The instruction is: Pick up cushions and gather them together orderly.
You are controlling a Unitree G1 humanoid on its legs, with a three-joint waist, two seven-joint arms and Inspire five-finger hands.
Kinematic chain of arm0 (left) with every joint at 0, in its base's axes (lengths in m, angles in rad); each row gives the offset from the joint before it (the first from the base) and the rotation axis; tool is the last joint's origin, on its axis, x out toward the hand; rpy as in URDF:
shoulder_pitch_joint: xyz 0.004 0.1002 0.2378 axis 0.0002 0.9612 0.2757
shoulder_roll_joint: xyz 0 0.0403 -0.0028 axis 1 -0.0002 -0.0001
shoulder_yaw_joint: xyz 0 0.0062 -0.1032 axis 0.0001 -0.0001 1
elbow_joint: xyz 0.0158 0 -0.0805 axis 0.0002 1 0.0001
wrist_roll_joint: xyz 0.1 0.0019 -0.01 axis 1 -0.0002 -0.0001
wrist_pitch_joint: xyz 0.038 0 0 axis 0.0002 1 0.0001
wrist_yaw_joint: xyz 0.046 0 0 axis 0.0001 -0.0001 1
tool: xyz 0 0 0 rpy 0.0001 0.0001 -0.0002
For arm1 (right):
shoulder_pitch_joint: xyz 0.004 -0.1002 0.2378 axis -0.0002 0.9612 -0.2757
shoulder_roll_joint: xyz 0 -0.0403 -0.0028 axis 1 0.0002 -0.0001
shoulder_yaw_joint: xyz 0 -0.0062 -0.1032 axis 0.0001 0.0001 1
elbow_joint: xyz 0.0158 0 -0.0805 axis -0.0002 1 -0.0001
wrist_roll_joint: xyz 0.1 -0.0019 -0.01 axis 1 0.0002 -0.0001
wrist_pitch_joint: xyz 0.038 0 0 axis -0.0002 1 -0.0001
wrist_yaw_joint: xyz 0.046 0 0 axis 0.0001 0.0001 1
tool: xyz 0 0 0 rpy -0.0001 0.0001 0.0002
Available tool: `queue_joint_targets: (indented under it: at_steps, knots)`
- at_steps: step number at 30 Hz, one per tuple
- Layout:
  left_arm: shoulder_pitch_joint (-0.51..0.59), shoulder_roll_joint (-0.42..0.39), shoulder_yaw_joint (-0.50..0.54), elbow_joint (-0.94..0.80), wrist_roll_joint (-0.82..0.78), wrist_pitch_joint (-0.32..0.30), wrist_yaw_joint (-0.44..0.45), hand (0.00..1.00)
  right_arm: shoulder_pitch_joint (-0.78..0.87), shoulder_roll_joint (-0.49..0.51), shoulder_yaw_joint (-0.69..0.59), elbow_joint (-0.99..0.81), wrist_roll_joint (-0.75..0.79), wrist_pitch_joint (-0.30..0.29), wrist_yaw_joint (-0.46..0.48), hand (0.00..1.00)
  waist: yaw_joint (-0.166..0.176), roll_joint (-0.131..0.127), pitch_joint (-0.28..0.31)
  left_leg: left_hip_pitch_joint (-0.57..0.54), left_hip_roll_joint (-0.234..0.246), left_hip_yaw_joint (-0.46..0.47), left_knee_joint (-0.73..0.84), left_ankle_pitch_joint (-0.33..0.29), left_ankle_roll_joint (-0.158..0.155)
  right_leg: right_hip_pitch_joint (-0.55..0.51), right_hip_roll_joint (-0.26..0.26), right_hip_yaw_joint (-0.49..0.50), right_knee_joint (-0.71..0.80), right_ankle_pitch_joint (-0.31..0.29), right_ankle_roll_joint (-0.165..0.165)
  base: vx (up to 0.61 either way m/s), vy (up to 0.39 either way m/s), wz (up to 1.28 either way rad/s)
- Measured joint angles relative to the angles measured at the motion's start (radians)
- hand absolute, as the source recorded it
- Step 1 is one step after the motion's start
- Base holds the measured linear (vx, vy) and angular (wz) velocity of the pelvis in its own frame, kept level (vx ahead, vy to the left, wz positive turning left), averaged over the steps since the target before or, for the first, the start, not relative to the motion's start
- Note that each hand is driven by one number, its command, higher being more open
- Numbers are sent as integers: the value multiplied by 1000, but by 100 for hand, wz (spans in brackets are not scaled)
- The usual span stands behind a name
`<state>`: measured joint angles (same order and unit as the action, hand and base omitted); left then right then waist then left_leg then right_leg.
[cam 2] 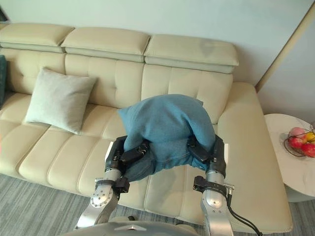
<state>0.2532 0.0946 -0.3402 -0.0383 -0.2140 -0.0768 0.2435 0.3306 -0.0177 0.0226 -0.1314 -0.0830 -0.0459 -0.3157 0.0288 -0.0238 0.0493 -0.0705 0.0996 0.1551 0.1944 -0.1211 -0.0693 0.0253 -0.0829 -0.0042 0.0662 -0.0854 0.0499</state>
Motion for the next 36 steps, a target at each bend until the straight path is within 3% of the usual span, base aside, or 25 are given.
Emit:
queue_joint_targets:
  at_steps: [4, 10, 16, 18, 19, 20, 23, 29, 36]
  knots:
    - [-54, 0, -4, 0, 28, 0, 45, 0, -68, -4, 14, 35, -16, 0, -42, 0, -2, -1, 0, -47, 0, 25, -30, 23, 8, -71, 1, 27, -5, 33, -1, 13, 33, -23]
    - [-267, 0, -4, 0, 34, 1, 187, 0, -289, -23, 55, 66, -45, 3, -160, 0, 15, 11, 29, -182, 4, 55, -29, 52, 28, -238, -1, 45, 24, 75, 14, -55, 27, -14]
    - [-632, 7, 40, 33, 70, -2, 326, 0, -665, -54, 52, 144, -54, 3, -296, 0, 24, 26, 91, -354, 5, 53, 29, 71, 42, -420, -7, 44, 100, 83, 27, -96, 5, 2]
    - [-758, 49, 40, 75, 70, -6, 353, 0, -768, -75, 43, 169, -54, 3, -320, 0, 26, 27, 104, -404, 3, 51, 31, 86, 43, -469, -10, 44, 102, 88, 33, -96, 4, 7]
    - [-831, 73, 41, 108, 70, -10, 362, 100, -827, -81, 35, 190, -54, 3, -332, 0, 26, 27, 125, -419, 2, 50, 30, 94, 44, -484, -13, 44, 101, 91, 34, -76, -2, 5]
    - [-907, 93, 42, 150, 70, -11, 370, 100, -893, -89, 29, 227, -54, 3, -345, 100, 26, 28, 142, -440, 3, 49, 27, 106, 44, -505, -15, 44, 100, 99, 33, -61, -3, 5]
    - [-1092, 117, 43, 285, 69, -12, 372, 100, -1050, -109, -16, 358, -52, 4, -360, 100, 26, 30, 185, -486, 2, 46, 1, 140, 43, -556, -12, 44, 85, 123, 33, -57, -9, 4]
    - [-1316, 117, 56, 545, 68, -12, 365, 100, -1195, -108, -83, 539, -32, 36, -373, 100, 22, 34, 269, -550, 3, 35, -44, 185, 36, -635, -4, 42, 76, 146, 32, -2, -9, 3]
    - [-1353, 71, 122, 722, 68, -1, 292, 100, -1258, -96, -99, 666, 47, 51, -355, 100, 16, 36, 311, -618, 21, 17, -32, 190, 34, -696, 11, 28, 96, 148, 30, 67, -10, 6]
